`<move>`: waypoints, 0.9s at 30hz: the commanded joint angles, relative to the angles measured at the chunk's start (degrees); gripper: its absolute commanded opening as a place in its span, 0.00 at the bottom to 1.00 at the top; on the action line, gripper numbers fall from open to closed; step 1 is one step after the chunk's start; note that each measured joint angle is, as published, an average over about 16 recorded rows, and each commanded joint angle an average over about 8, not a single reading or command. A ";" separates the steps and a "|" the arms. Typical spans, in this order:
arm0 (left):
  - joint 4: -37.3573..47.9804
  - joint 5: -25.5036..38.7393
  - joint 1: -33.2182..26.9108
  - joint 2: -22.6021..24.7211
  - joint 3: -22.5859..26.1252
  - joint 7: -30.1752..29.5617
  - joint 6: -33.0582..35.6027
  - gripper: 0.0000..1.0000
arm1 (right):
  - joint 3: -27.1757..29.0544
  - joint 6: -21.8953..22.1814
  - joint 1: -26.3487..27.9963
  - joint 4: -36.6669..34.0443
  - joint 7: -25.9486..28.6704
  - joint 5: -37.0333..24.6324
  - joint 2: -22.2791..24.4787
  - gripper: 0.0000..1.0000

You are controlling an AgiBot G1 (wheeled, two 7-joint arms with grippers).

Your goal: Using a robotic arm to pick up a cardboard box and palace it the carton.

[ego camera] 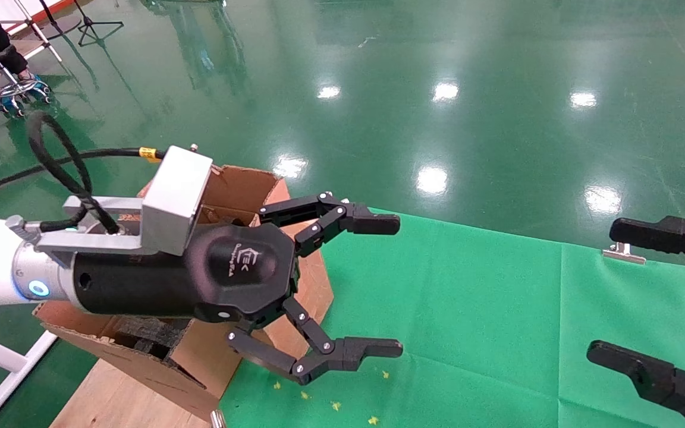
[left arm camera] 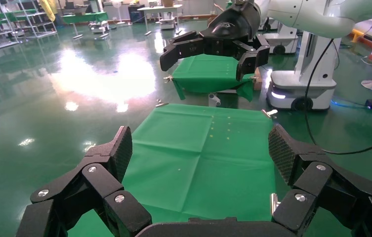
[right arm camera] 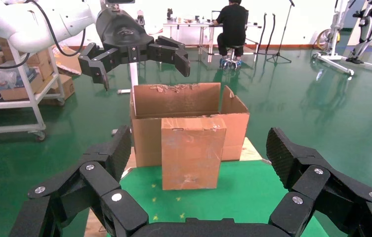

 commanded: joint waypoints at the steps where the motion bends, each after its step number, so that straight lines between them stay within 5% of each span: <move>1: 0.00 0.00 0.00 0.00 0.00 0.00 0.00 1.00 | 0.00 0.00 0.00 0.00 0.00 0.00 0.00 1.00; 16: -0.02 -0.02 0.01 0.00 -0.01 0.01 0.01 1.00 | 0.00 0.00 0.00 0.00 0.00 0.00 0.00 0.97; 24: -0.74 3.24 -0.74 -1.51 0.64 -0.78 -1.02 1.00 | 0.00 0.00 0.00 0.00 0.00 0.00 0.00 0.06; 27: -2.46 8.37 -4.65 -1.39 2.60 -4.52 -2.87 1.00 | 0.00 0.00 0.00 0.00 0.00 0.00 0.00 0.00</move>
